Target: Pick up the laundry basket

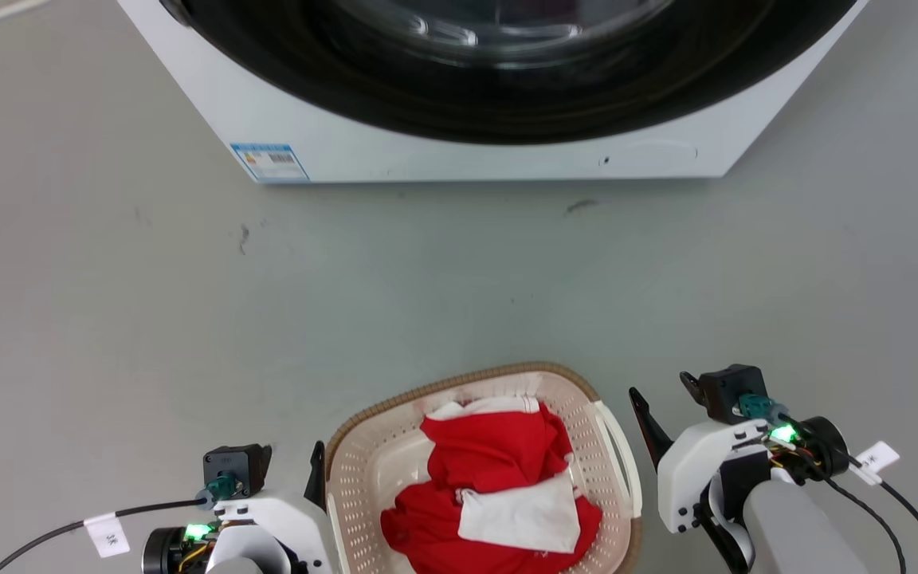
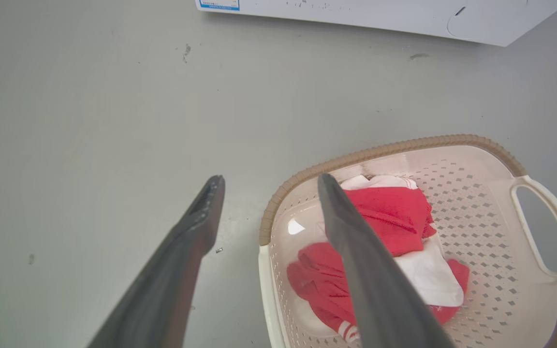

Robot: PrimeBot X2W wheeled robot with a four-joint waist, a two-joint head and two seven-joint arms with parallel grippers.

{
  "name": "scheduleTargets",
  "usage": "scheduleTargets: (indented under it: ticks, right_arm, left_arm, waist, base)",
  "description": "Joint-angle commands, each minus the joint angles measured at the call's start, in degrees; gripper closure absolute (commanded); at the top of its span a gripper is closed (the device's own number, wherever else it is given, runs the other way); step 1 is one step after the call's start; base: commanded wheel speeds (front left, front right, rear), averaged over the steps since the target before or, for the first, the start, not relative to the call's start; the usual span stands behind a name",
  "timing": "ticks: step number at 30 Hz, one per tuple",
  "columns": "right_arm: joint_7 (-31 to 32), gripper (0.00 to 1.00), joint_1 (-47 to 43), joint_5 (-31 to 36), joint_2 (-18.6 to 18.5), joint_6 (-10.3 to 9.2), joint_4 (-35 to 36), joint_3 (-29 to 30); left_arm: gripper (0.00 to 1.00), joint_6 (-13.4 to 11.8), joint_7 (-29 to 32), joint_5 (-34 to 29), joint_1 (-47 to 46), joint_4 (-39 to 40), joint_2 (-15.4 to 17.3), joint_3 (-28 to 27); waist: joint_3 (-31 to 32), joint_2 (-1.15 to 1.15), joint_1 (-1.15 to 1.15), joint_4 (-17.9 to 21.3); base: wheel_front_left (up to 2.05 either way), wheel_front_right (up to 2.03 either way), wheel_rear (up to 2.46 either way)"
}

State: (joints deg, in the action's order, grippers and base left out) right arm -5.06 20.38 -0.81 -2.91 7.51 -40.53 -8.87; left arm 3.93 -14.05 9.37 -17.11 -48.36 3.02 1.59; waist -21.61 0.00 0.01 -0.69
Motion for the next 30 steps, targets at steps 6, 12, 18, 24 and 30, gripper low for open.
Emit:
scheduleTargets:
  ticks: [6, 12, 18, 24, 30]
  right_arm:
    - [1.0, 0.00, 6.3, -2.1, 0.1, -0.04, -10.1, -2.4]
    - [3.3, 0.00, 10.9, -5.4, 0.1, -0.04, -17.2, -6.4]
    - [5.0, 0.00, 15.6, -9.3, 0.1, -0.04, -21.6, -11.2]
    - [6.3, 0.00, 19.5, -12.6, 0.1, -0.04, -24.6, -15.4]
    - [7.2, 0.00, 22.8, -14.2, 0.1, -0.03, -27.2, -18.8]
  left_arm:
    - [0.00, 1.0, 1.4, 2.0, -4.3, -9.3, 0.2, -0.5]
    - [0.00, 1.2, 2.2, 3.5, -7.6, -16.1, 0.1, -0.8]
    - [0.00, 1.2, 3.0, 4.9, -11.5, -20.8, 0.1, -1.1]
    - [0.00, 0.9, 3.6, 6.0, -14.3, -23.2, 0.3, -1.3]
    - [0.00, 1.2, 3.4, 6.7, -16.2, -24.3, 0.3, -1.1]
  waist:
    - [-5.5, 0.00, -0.01, 1.0]
    - [-9.0, 0.00, -0.01, 1.5]
    - [-13.1, 0.00, -0.01, 1.9]
    - [-16.9, 0.00, -0.01, 1.8]
    - [-20.5, 0.00, -0.01, 1.5]
  base:
    - [0.00, 0.00, 0.00]
    - [0.00, 0.00, 0.00]
    - [0.00, 0.00, 0.00]
    - [0.00, 0.00, 0.00]
    - [0.00, 0.00, 0.00]
